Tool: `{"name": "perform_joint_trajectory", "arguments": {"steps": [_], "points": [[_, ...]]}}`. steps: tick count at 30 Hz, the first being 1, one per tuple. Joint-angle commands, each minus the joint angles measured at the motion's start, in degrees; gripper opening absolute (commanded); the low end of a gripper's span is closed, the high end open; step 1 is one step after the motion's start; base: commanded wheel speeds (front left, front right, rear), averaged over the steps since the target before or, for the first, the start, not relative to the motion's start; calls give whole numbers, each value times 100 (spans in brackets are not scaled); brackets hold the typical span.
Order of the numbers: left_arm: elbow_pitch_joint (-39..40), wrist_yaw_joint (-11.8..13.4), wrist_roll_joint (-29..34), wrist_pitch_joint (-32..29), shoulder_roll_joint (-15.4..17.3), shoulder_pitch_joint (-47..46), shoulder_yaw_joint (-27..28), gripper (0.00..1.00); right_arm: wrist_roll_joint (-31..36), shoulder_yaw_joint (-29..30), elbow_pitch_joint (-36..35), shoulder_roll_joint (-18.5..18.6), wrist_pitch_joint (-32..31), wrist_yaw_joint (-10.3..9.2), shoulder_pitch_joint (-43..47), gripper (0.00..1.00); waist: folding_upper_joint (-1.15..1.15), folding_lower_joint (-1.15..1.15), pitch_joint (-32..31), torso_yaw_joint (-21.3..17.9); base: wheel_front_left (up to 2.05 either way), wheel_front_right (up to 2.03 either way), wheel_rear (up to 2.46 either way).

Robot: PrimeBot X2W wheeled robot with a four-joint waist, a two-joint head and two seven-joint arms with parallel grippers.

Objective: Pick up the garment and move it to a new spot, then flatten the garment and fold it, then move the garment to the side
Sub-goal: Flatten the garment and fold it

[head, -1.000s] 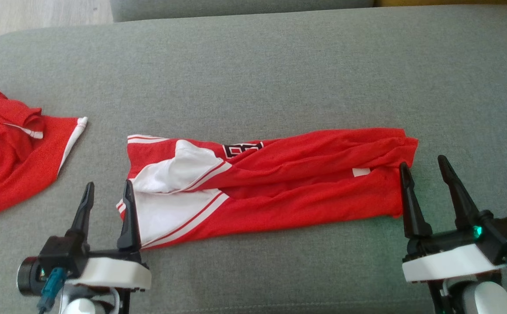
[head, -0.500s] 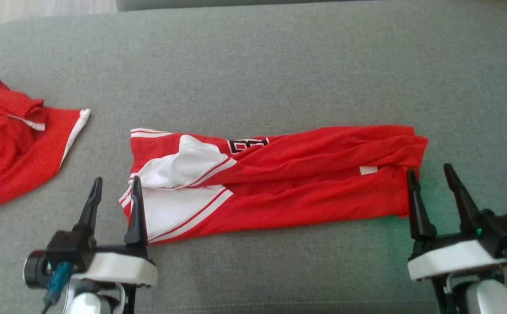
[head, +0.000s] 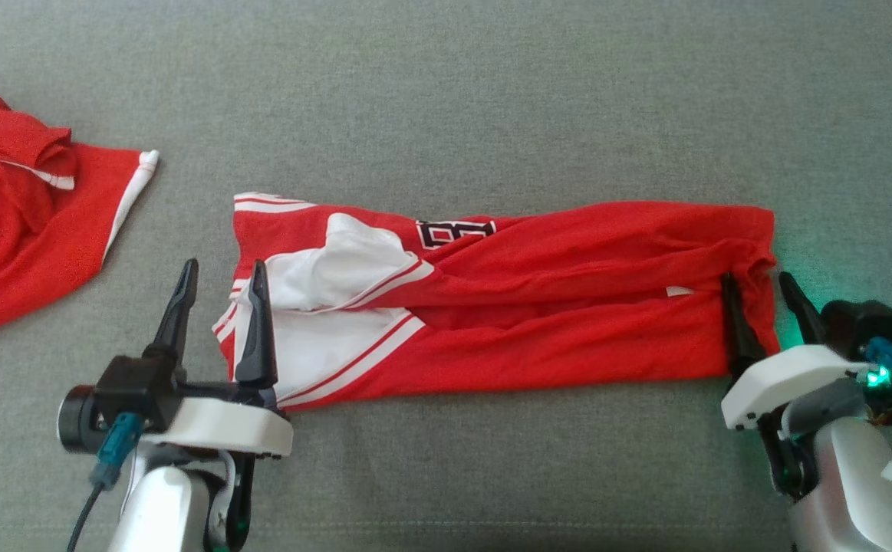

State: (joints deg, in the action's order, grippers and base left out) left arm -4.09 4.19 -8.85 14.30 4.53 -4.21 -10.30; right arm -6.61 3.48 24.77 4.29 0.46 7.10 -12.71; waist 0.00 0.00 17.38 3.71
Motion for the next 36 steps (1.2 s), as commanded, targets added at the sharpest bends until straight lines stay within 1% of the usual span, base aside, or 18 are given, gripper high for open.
{"name": "perform_joint_trajectory", "arguments": {"steps": [1,4,5,6,7,10,16,19,23,28,30,33,36], "points": [[148,-14,-54,67,23,-206,187,100,-113,-221,-60,-27,-155,39,-1,100,0,0,28,9,0,0,0],[153,-16,-49,68,11,-235,213,100,-336,-362,-39,-75,-386,39,142,100,0,0,70,-7,0,0,0],[160,-16,-47,68,7,-239,223,100,-383,-409,-57,-85,-445,39,188,95,0,0,81,-16,0,0,0],[163,-16,-44,68,4,-242,236,100,-428,-452,-86,-94,-479,39,225,65,0,0,88,-26,0,0,0],[164,-19,-40,69,1,-244,246,100,-458,-490,-124,-101,-489,39,260,0,0,0,91,-32,0,0,0],[161,-29,-29,69,-6,-242,278,100,-517,-545,-254,-119,-489,39,346,0,0,0,89,-53,0,0,0],[174,-35,-7,69,-16,-233,332,100,-477,-342,-516,-129,-357,39,287,0,0,0,47,-116,0,0,0],[184,-38,0,69,-24,-212,359,100,-430,-44,-702,-70,-346,39,233,0,0,0,18,-158,0,0,0],[187,-50,5,69,-36,-195,372,100,-403,453,-980,136,-476,39,235,0,0,0,-15,-177,0,0,0],[192,-53,6,70,-52,-182,397,100,-391,1044,-1402,439,-762,39,401,0,0,0,-50,-177,0,0,0],[189,-54,5,70,-59,-175,405,100,-402,1150,-1567,505,-897,39,455,0,0,0,-71,-175,0,0,0],[179,-55,3,70,-67,-146,433,100,-458,983,-1962,471,-1185,39,469,0,0,0,-129,-197,0,0,0],[157,-56,14,70,-70,-97,455,100,-671,514,-2580,294,-1558,39,411,0,0,0,-223,-236,0,0,0]]}}
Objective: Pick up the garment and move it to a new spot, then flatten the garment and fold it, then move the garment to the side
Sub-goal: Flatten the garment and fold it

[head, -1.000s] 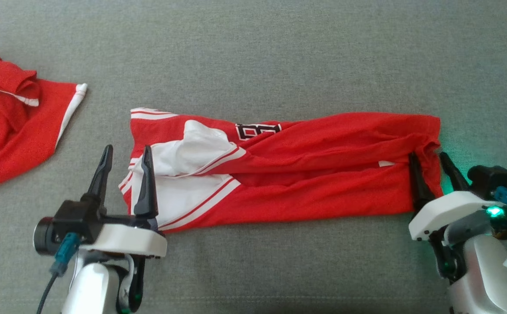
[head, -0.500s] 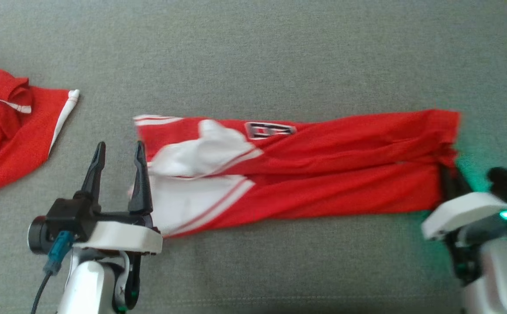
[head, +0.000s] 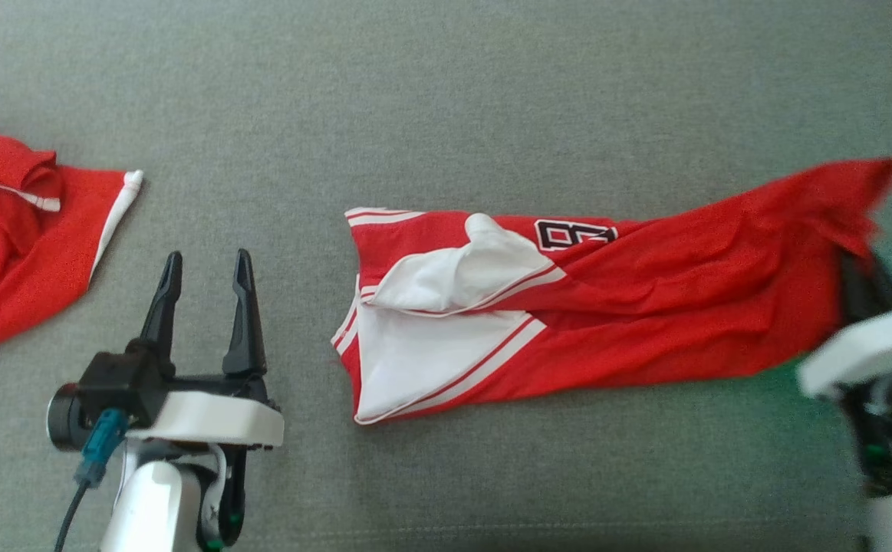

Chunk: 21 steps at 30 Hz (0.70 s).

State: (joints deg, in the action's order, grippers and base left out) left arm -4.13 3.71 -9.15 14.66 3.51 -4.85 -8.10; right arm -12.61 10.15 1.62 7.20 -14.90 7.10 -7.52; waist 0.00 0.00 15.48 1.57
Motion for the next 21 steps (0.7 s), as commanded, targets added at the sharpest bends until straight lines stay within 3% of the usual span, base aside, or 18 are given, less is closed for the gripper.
{"name": "perform_joint_trajectory", "arguments": {"steps": [1,5,8,13,21], "points": [[151,-8,46,33,31,-16,238,100,-277,-353,-473,-111,-178,39,-142,0,0,0,-63,-36,0,0,0],[90,-40,61,33,24,-5,194,100,-757,-1359,-1035,-335,-638,39,-276,0,0,0,-149,-38,0,0,0],[40,-68,68,33,18,-29,148,100,-1351,-2165,-954,-422,-605,39,-407,0,0,0,-190,13,0,0,0],[-48,-125,73,34,-2,-108,-16,100,-2477,-3484,-156,-430,133,39,-712,0,0,0,-215,259,0,0,0],[-89,-92,36,34,-30,-149,-137,100,-3122,-4725,1299,-431,1151,39,-1409,0,0,0,-139,578,0,0,0]]}}
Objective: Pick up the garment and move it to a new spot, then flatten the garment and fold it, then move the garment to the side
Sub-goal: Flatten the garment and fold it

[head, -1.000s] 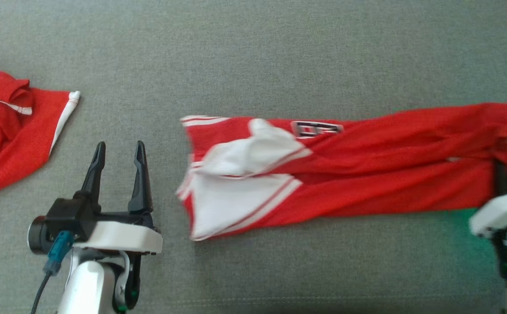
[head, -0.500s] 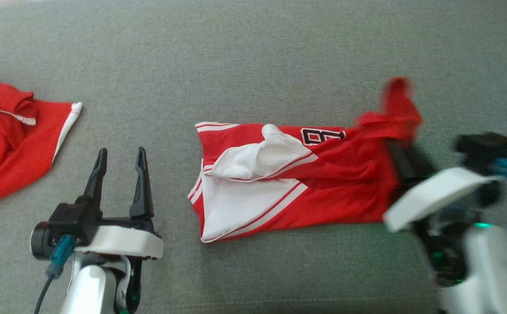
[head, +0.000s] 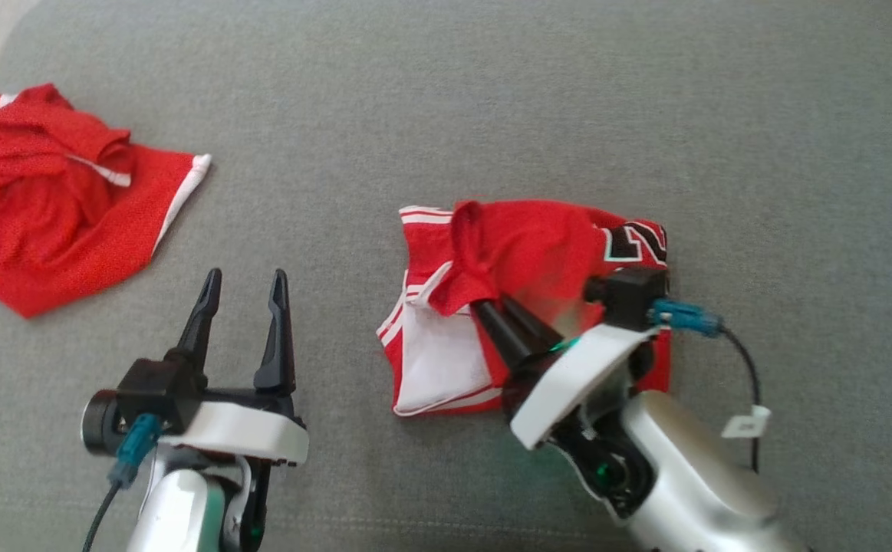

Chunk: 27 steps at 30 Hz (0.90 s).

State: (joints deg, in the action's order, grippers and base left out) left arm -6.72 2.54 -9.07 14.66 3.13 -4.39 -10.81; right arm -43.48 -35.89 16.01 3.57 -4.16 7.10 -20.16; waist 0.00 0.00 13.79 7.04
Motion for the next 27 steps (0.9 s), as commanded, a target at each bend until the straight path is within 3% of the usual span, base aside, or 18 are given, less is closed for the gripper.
{"name": "perform_joint_trajectory", "arguments": {"steps": [1,4,5,6,15,18,23,27], "points": [[171,27,23,34,6,-205,127,100,-57,-227,16,-68,162,39,-239,0,0,0,53,48,0,0,0],[177,35,18,34,2,-221,118,100,-156,-422,308,-68,271,39,-383,0,0,0,95,71,0,0,0],[181,42,16,34,1,-230,116,100,-181,-501,419,-68,345,39,-459,44,0,0,118,74,0,0,0],[183,46,12,34,-1,-241,120,100,-267,-583,492,-68,412,39,-521,100,0,0,139,72,0,0,0],[217,78,8,34,-9,-294,196,100,-680,-1413,355,-68,966,39,-1112,100,0,0,193,-86,0,0,0],[218,76,23,34,-11,-283,220,100,-603,-1418,160,-68,1212,39,-1261,100,0,0,166,-157,0,0,0],[228,88,41,34,-12,-245,280,100,101,-478,83,12,1617,39,-1270,100,0,0,102,-274,0,0,0],[264,87,68,34,20,-214,369,100,919,918,-175,362,1671,39,-730,100,0,0,42,-379,0,0,0]]}}
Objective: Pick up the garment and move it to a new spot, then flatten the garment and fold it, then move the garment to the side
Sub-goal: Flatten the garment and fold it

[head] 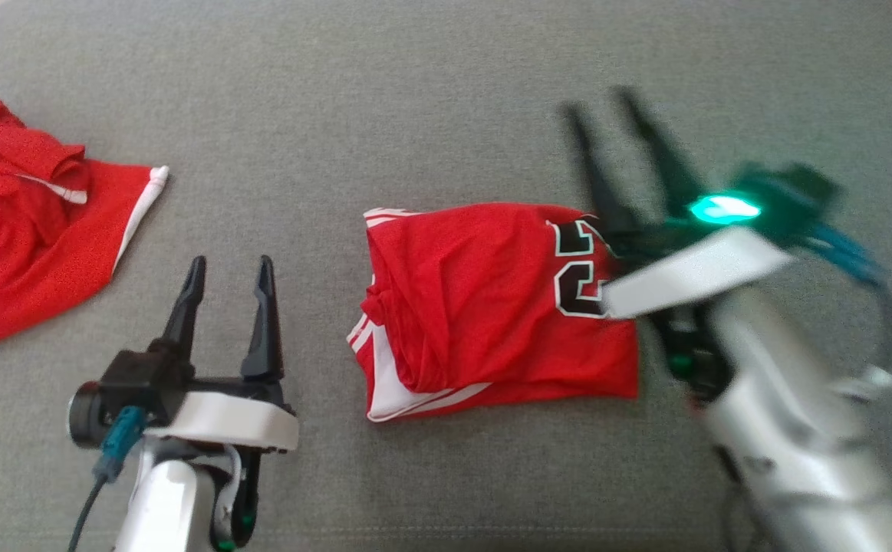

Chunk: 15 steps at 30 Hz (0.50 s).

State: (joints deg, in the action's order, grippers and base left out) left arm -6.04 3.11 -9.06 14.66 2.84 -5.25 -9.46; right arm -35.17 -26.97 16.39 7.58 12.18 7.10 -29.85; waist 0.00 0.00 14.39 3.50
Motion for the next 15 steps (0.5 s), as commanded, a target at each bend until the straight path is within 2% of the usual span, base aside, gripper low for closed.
{"name": "perform_joint_trajectory", "arguments": {"steps": [1,4,8,15], "points": [[199,27,70,34,61,-123,256,100,300,300,-278,49,-4,39,391,100,0,0,-25,-44,0,0,0],[209,21,82,34,97,-109,314,100,864,1041,-548,221,-152,39,885,100,0,0,-52,-101,0,0,0],[244,36,109,34,137,-56,366,100,1562,1805,-1030,277,-355,39,1536,100,0,0,-101,-159,0,0,0],[229,14,123,34,194,39,392,100,2382,2360,-1918,124,-655,39,2442,100,0,0,-190,-216,0,0,0]]}}
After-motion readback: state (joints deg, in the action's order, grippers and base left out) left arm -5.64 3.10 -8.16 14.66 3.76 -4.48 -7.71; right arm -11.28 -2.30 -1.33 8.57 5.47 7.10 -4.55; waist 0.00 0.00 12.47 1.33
